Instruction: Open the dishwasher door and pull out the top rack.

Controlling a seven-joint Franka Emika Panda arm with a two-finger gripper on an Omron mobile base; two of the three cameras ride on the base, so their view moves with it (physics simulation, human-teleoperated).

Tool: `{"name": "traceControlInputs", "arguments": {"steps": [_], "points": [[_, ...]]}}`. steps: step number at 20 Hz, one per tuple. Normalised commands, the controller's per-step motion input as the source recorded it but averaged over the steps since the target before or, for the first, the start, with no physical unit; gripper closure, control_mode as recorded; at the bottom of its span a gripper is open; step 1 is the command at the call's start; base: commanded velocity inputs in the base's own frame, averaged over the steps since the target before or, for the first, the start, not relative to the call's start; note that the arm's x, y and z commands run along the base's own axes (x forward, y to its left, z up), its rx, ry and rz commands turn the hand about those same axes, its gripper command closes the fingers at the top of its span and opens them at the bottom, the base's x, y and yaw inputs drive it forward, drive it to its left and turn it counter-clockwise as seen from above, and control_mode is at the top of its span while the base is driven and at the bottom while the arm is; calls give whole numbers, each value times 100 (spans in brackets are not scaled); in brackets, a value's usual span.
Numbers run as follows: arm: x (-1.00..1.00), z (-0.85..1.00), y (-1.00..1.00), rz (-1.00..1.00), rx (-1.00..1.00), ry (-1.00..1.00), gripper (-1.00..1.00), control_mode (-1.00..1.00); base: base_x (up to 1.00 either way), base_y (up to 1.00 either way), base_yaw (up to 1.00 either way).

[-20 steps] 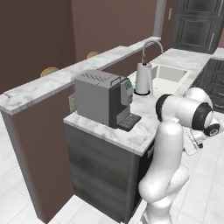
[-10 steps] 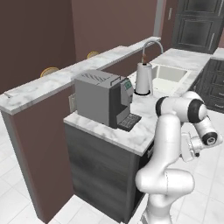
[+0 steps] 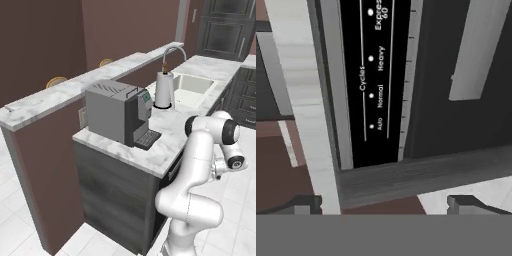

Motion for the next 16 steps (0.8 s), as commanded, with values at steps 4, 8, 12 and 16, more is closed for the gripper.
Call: {"name": "traceControlInputs", "arguments": {"steps": [4, 8, 12, 16], "points": [[36, -47, 0, 0, 6, -14, -100, -100, 0, 0, 0], [43, -50, 0, 0, 2, -13, -100, -100, 0, 0, 0], [49, -32, 0, 0, 0, -12, -100, -100, 0, 0, 0], [31, 0, 0, -9, 4, -3, -100, -100, 0, 0, 0]]}}
